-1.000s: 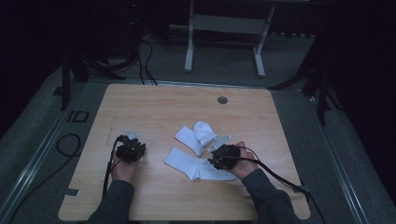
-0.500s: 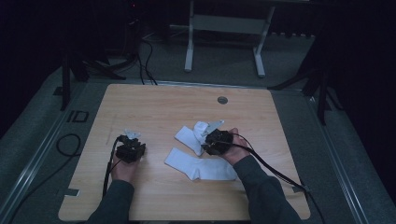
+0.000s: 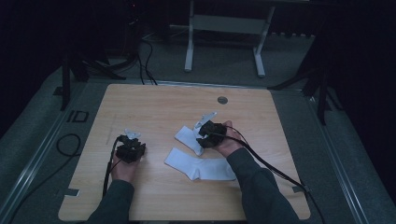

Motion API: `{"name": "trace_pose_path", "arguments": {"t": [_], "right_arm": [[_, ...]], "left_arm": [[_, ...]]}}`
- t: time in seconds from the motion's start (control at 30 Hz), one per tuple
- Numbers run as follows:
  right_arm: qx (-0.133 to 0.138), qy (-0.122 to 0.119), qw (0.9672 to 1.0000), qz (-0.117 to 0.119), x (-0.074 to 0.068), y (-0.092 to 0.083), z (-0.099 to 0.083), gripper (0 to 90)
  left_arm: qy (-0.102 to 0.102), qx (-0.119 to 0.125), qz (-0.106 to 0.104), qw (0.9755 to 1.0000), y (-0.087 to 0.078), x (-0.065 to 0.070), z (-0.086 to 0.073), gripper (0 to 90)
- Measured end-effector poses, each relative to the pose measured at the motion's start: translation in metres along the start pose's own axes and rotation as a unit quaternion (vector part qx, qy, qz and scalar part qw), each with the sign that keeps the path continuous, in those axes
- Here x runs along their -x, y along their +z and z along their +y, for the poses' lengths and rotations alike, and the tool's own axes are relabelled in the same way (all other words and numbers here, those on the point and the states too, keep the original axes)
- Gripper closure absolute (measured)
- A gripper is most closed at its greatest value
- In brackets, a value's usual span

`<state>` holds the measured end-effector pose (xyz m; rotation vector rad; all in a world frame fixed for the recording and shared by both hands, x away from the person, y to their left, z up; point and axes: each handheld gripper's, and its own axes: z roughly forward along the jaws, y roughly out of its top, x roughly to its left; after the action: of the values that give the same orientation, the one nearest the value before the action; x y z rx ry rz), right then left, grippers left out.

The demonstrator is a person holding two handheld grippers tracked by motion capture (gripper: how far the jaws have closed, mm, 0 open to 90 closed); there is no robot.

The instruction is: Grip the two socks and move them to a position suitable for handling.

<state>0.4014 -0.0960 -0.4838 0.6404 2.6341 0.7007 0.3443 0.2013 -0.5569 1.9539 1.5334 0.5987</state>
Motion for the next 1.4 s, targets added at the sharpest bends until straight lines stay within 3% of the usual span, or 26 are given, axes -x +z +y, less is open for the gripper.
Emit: {"name": "trace_pose_path", "arguments": {"t": [0.2, 0.6, 0.77, 0.83, 0.93, 1.07, 1.27, 1.4], "right_arm": [[-0.007, -0.003, 1.0000, -0.006, 0.001, 0.005, 0.003, 51.9], [-0.005, 0.016, 0.9999, -0.002, 0.006, 0.013, 0.003, 49.3], [-0.019, 0.007, 0.9998, 0.001, 0.002, 0.021, 0.003, 49.4], [-0.029, 0.005, 0.9996, -0.003, 0.001, 0.024, 0.001, 56.8], [-0.035, -0.002, 0.9993, 0.008, 0.001, 0.021, -0.002, 73.6], [-0.035, -0.002, 0.9994, 0.000, 0.002, 0.013, -0.009, 83.3], [-0.026, 0.032, 0.9991, -0.008, 0.011, 0.002, -0.029, 85.1], [-0.037, 0.052, 0.9979, -0.012, 0.014, 0.002, -0.044, 83.8]], "left_arm": [[0.000, 0.000, 0.000, 1.0000, 0.000, 0.000, 0.000, 74.8], [0.001, 0.000, 0.000, 1.0000, 0.000, 0.000, 0.000, 74.7], [0.001, 0.000, 0.000, 1.0000, 0.000, 0.000, 0.000, 74.5], [0.002, 0.000, 0.000, 1.0000, 0.000, 0.000, 0.000, 74.5], [0.002, 0.000, 0.000, 1.0000, 0.000, 0.000, 0.000, 74.2], [0.002, 0.001, 0.001, 1.0000, 0.000, 0.000, 0.000, 74.2], [0.002, 0.000, 0.002, 1.0000, 0.000, 0.000, 0.000, 74.2], [0.002, 0.000, 0.002, 1.0000, 0.000, 0.000, 0.000, 74.2]]}}
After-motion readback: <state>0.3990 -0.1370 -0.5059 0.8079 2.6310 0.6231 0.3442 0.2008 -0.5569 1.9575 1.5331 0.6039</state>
